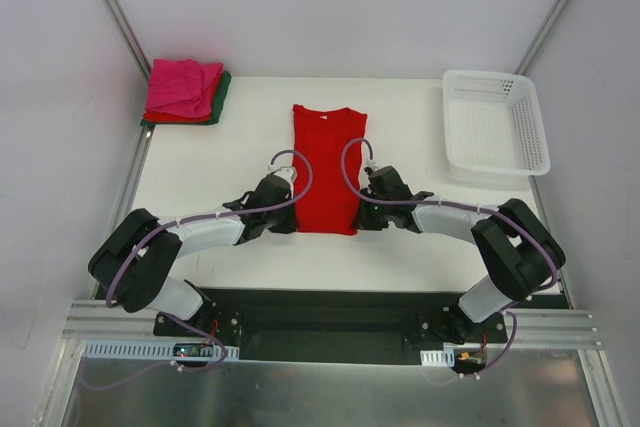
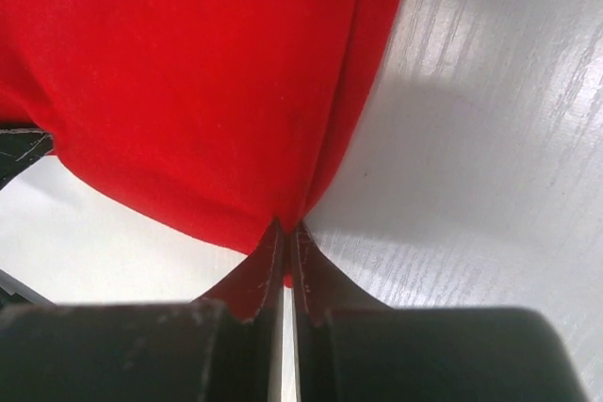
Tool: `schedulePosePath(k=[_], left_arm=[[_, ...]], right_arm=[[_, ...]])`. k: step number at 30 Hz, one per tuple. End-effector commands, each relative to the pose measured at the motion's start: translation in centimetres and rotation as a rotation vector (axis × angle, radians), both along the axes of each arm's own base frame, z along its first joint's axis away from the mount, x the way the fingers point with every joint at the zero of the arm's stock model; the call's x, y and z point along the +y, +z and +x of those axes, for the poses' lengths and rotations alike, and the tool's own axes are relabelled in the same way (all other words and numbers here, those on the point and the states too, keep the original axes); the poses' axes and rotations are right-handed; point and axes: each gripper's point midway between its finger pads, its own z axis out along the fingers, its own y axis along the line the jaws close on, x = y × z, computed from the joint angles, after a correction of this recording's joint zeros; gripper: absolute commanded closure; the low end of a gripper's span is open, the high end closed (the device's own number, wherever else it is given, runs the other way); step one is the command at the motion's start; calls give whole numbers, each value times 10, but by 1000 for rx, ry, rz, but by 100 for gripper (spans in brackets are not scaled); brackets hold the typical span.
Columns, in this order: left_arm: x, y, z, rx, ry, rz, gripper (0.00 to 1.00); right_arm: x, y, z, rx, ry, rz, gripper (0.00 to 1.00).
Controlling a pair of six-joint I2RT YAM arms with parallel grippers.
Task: Fold and stack the t-shirts
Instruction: Grab one side of the 2/3 rectangular tshirt with both arms, then fold the long partially folded tshirt into a neat square
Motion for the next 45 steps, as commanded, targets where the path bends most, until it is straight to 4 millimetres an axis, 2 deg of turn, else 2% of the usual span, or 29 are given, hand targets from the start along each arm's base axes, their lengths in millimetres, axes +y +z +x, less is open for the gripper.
schedulePosePath(k=[1, 5, 6, 8, 9, 12, 14, 15, 17, 21, 22, 24, 25, 26, 28, 29, 31, 32, 33, 34, 35, 37, 38, 39, 40, 43, 44, 45], left_arm=[[1, 14, 8, -32, -2, -6, 100], [5, 30, 6, -51, -17, 8, 100], [3, 42, 10, -79, -17, -3, 100], [7, 52, 15, -112, -16, 18, 100], [5, 62, 19, -130, -18, 20, 100], [3, 89, 32, -195, -20, 22, 100], [1, 103, 41, -230, -21, 18, 100], [0, 104, 44, -233, -21, 20, 100], [-2, 112, 52, -249, -23, 21, 100], [-1, 114, 68, -259, -14, 40, 100], [-1, 116, 72, -266, -9, 41, 100], [2, 120, 84, -272, 10, 42, 100], [3, 123, 89, -279, 13, 45, 100], [5, 130, 97, -295, 27, 40, 100], [6, 130, 107, -294, 34, 44, 100], [6, 138, 115, -312, 40, 36, 100], [8, 138, 126, -316, 48, 45, 100], [6, 147, 133, -335, 52, 37, 100], [7, 145, 138, -330, 55, 41, 100], [6, 148, 142, -337, 53, 40, 100], [4, 157, 149, -356, 55, 31, 100], [0, 156, 157, -355, 49, 33, 100], [-4, 163, 163, -368, 46, 20, 100], [-7, 159, 167, -359, 43, 25, 100], [-9, 158, 171, -358, 40, 22, 100], [-17, 160, 184, -364, 32, 16, 100], [-21, 169, 190, -384, 32, 5, 100], [-22, 164, 195, -375, 32, 11, 100]], right_arm=[[-4, 6, -2, -5, 16, -33, 99], [-7, 33, 5, -56, 21, -41, 99], [-7, 44, 9, -76, 16, -27, 99], [-7, 54, 11, -79, 17, -9, 99], [-5, 65, 19, -103, 10, 8, 99], [-7, 84, 31, -140, 8, 14, 99], [-8, 89, 38, -149, 6, 9, 99], [-9, 95, 46, -164, 0, 12, 99], [-12, 94, 54, -162, -7, 9, 99], [-14, 104, 77, -191, -17, 12, 99], [-11, 112, 85, -211, -16, 20, 99], [-13, 111, 96, -208, -24, 15, 99], [-11, 120, 105, -230, -22, 25, 99], [-11, 116, 111, -216, -23, 24, 99], [-10, 119, 121, -226, -23, 25, 99], [-9, 127, 131, -242, -26, 38, 99], [-6, 123, 139, -233, -24, 38, 99], [-4, 131, 148, -254, -24, 48, 99], [-5, 127, 152, -245, -30, 43, 99], [-5, 131, 157, -254, -32, 48, 99], [-6, 131, 161, -254, -34, 53, 99], [-4, 137, 172, -266, -38, 66, 99], [-6, 138, 177, -268, -42, 69, 99], [-4, 145, 183, -285, -43, 77, 99], [-5, 141, 187, -278, -47, 75, 99], [-6, 151, 204, -304, -53, 91, 99], [-9, 149, 210, -303, -61, 93, 99], [-9, 148, 214, -305, -60, 97, 99]])
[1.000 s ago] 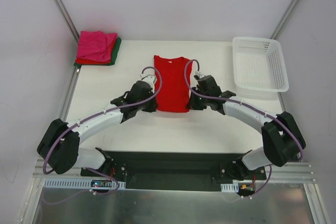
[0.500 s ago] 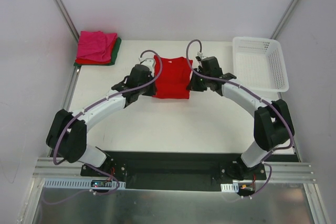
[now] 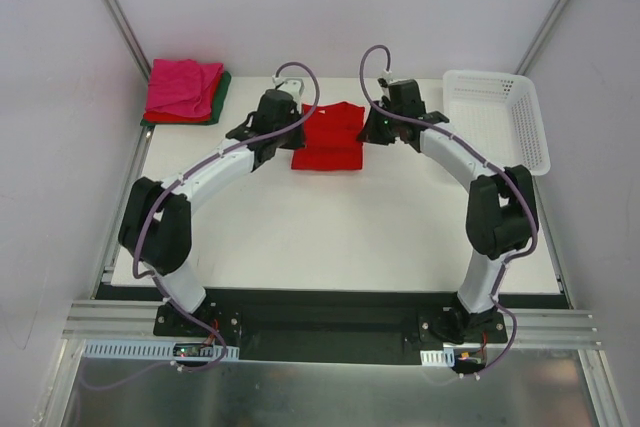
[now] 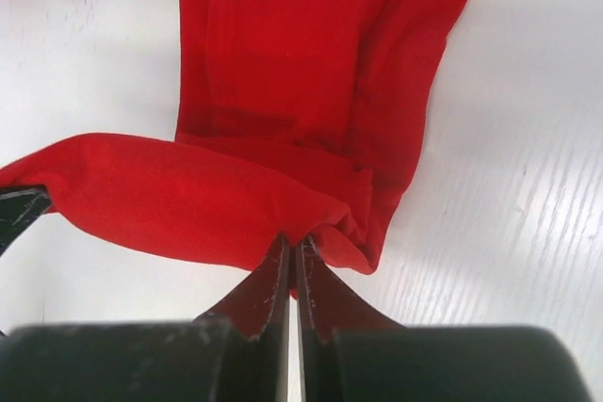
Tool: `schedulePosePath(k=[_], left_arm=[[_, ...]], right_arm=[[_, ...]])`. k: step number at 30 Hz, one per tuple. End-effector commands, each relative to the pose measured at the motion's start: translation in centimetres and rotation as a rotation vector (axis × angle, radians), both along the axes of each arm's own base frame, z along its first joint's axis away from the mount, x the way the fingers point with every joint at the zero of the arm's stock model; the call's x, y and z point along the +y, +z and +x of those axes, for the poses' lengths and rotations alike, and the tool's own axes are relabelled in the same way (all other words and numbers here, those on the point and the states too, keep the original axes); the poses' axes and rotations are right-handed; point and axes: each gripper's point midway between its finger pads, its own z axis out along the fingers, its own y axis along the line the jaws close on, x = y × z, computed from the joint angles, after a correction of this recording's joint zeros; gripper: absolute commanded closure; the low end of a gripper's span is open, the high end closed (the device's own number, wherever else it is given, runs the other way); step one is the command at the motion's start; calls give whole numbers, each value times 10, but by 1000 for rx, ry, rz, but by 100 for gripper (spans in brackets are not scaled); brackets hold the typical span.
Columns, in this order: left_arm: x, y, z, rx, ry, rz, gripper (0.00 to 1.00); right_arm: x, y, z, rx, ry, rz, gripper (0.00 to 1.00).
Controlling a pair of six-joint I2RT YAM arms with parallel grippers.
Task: Fold and stack the t-shirts
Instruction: Fold the long partially folded tshirt into a neat square
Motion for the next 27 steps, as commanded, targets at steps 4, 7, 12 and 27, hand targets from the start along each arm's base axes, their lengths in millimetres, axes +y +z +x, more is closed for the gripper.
schedulePosePath(k=[4, 7, 12, 27], left_arm=[[-12, 28, 45, -80, -9, -20, 100], [-10, 27, 61, -84, 5, -24, 100], [-1, 20, 86, -88, 41, -22, 100], [14, 2, 133, -110, 80, -88, 100]], right_arm=[[-1, 30, 51, -98, 5, 74, 99], [1, 29, 70, -112, 12, 102, 99], [7, 27, 100, -137, 51, 144, 99], [13, 24, 140, -192, 122, 239, 99]])
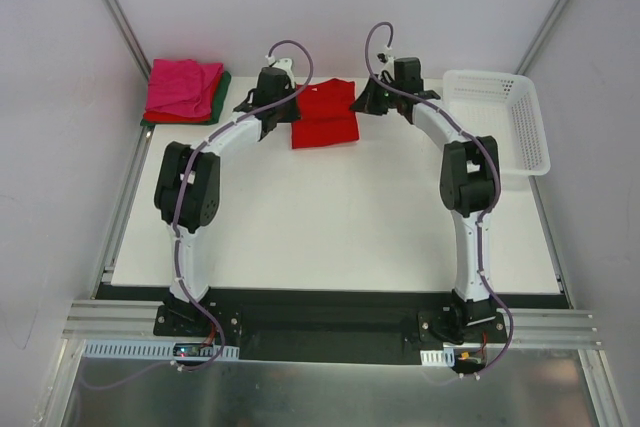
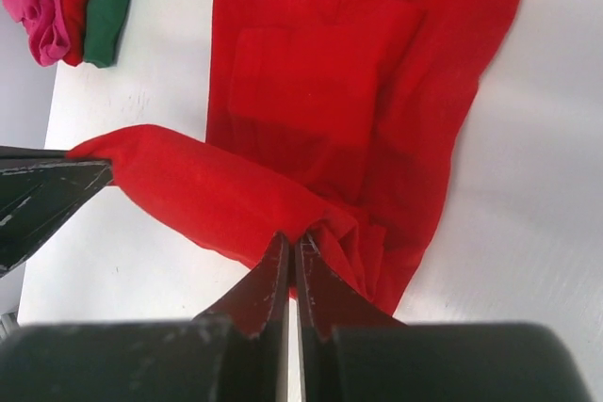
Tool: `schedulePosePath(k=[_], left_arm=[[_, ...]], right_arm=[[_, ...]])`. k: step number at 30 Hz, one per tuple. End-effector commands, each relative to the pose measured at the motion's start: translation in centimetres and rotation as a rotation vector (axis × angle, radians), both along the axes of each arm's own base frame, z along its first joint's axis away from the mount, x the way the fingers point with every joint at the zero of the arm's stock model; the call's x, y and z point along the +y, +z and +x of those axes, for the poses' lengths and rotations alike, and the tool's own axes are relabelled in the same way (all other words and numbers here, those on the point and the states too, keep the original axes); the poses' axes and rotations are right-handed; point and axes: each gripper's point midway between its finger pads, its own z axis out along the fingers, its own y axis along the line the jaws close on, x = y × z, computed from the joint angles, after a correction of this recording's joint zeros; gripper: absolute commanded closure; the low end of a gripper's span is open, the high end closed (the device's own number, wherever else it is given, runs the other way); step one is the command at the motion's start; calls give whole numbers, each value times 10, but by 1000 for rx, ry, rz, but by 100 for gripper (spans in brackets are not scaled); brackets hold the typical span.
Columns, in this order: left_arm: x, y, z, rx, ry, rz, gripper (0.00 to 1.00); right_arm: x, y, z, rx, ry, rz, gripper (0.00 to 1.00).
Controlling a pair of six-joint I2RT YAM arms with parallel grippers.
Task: Fold and stack the t-shirts
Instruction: Fold the long partially folded tshirt into a neat square
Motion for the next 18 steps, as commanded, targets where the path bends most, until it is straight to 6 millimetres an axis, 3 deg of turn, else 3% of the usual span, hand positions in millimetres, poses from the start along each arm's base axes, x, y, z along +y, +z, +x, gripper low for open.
schedulePosePath(k=[1, 2, 3, 4, 5, 6, 7, 8, 10, 11, 12, 13, 14, 15, 17, 18], left_arm=[[-5, 32, 12, -77, -20, -54, 100], [-5, 34, 9, -76, -25, -62, 100], [-8, 34, 5, -65, -36, -79, 100], [-7, 25, -3, -37, -40, -84, 100], [-8, 31, -10, -37, -50, -101, 100], [-11, 33, -17, -27, -57, -120, 100], [-11, 20, -30, 12, -71, -121, 100], [-11, 30, -38, 2, -76, -131, 100], [-15, 14, -62, 49, -97, -125, 100], [-16, 23, -71, 40, -108, -135, 100], [-21, 9, -89, 80, -128, -128, 100], [-21, 17, -97, 66, -130, -128, 100], [-21, 14, -107, 78, -133, -119, 100], [-24, 1, -123, 108, -146, -103, 100], [-24, 6, -141, 110, -152, -112, 100], [-22, -8, -156, 146, -155, -103, 100]], right_arm=[[-4, 42, 12, -110, 11, 42, 99], [-5, 34, 6, -85, 14, 40, 99], [-5, 42, 2, -91, 14, 45, 99], [-8, 38, -4, -72, 10, 43, 99], [-9, 24, -15, -26, 8, 39, 99], [-10, 36, -24, -35, 9, 44, 99], [-15, 35, -29, -28, -6, 34, 99], [-16, 38, -35, -22, -14, 33, 99], [-22, 33, -58, 34, -19, 15, 99], [-25, 31, -66, 56, -21, 6, 99], [-27, 27, -81, 96, -18, -8, 99], [-27, 25, -91, 116, -8, -16, 99], [-31, 11, -108, 174, 0, -45, 99], [-30, 17, -118, 170, 5, -57, 99], [-32, 13, -138, 206, 17, -82, 99], [-34, 0, -153, 246, 21, -105, 99]])
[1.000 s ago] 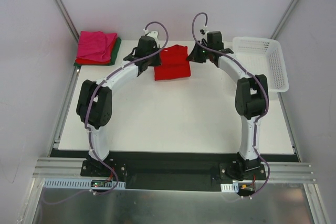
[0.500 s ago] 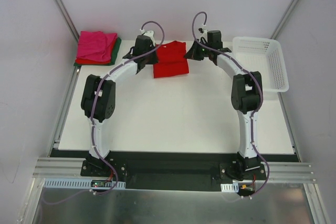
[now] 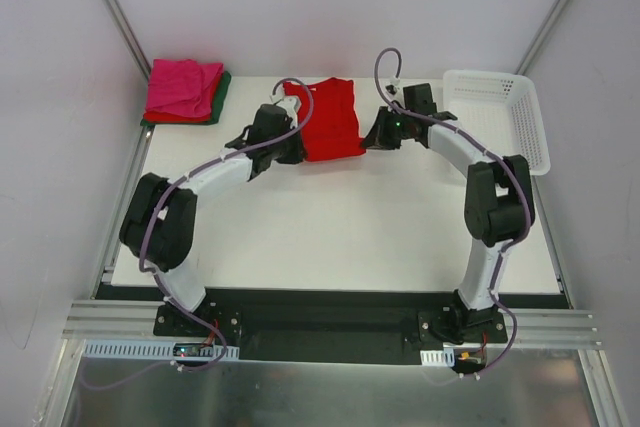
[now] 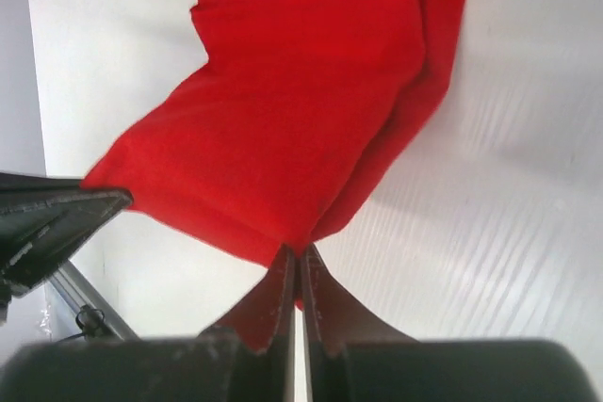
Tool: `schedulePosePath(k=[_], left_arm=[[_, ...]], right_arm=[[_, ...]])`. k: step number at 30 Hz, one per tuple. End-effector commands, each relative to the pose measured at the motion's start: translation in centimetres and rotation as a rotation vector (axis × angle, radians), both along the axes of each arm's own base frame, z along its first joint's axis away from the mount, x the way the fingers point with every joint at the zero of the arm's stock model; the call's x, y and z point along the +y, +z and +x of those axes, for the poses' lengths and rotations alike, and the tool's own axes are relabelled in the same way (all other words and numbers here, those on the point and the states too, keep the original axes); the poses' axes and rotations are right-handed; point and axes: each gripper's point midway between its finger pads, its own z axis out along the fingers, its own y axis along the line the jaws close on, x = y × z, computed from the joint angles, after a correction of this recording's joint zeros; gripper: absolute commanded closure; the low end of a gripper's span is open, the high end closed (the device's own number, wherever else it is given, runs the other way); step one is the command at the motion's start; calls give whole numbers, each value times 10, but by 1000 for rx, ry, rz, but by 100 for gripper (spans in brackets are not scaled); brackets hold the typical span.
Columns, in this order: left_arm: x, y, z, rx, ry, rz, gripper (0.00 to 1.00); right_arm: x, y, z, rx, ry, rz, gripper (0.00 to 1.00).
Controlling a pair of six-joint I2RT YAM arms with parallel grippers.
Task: Fold and stack the t-shirts
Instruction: Fold the long partially folded tshirt into a neat square
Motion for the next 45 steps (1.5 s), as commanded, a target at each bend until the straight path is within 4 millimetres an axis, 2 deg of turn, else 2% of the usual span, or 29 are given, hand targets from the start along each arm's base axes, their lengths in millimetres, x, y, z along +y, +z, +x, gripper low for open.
schedulePosePath(k=[1, 2, 3, 4, 5, 6, 7, 8, 10, 11, 12, 14, 16, 17, 18, 23, 27, 33, 36, 39, 40, 42, 43, 44, 45], left_arm=[[-4, 15, -47, -5, -28, -25, 100], [-4, 12, -55, 5, -28, -25, 100], [-2, -1, -70, 37, -33, -7, 100], [-5, 3, -81, 29, -49, -11, 100], [-1, -9, -93, 58, -44, 3, 100], [0, -7, -101, 56, -44, -1, 100], [-2, -9, -109, 68, -50, -5, 100], [1, -19, -120, 92, -50, 6, 100], [0, -18, -134, 102, -58, -2, 100], [4, -25, -141, 116, -54, 7, 100], [4, -20, -145, 105, -57, -4, 100], [9, -30, -166, 151, -62, 16, 100], [13, -27, -178, 161, -57, 10, 100], [15, -31, -187, 173, -65, 20, 100], [17, -26, -192, 162, -63, 10, 100], [28, -26, -223, 205, -53, -7, 100], [28, -26, -248, 237, -82, -22, 100], [17, -10, -276, 270, -123, -68, 100], [13, 5, -278, 239, -138, -73, 100], [14, 27, -263, 160, -123, -54, 100], [12, 43, -256, 119, -117, -58, 100], [15, 53, -240, 52, -87, -15, 100], [12, 69, -232, 12, -78, -21, 100], [12, 71, -225, -5, -70, 4, 100], [17, 75, -214, -51, -44, 45, 100]], right_arm=[[-9, 17, -49, 27, 21, -60, 99], [-11, 11, -60, 60, 27, -73, 99], [-10, 2, -75, 93, 44, -86, 99], [-11, 3, -85, 97, 53, -94, 99], [-12, -2, -95, 121, 61, -110, 99], [-11, -11, -110, 142, 81, -137, 99], [-12, -13, -120, 157, 91, -154, 99], [-9, -17, -129, 169, 109, -174, 99], [-9, -27, -150, 213, 140, -209, 99], [-7, -31, -159, 224, 156, -231, 99], [-6, -34, -165, 235, 165, -243, 99], [-5, -43, -185, 270, 185, -265, 99], [-6, -50, -203, 311, 196, -283, 99], [-4, -49, -211, 310, 208, -290, 99], [-4, -50, -218, 316, 214, -298, 99], [-5, -53, -258, 352, 250, -339, 99], [-7, -49, -277, 350, 267, -371, 99], [-14, -28, -290, 307, 242, -391, 99], [-18, -9, -286, 250, 223, -388, 99], [-14, 22, -268, 146, 201, -382, 99], [-10, 37, -258, 96, 199, -368, 99], [-7, 46, -243, 52, 184, -385, 99], [-6, 49, -236, 34, 187, -391, 99], [-2, 59, -225, 6, 176, -383, 99], [3, 55, -215, 1, 176, -391, 99]])
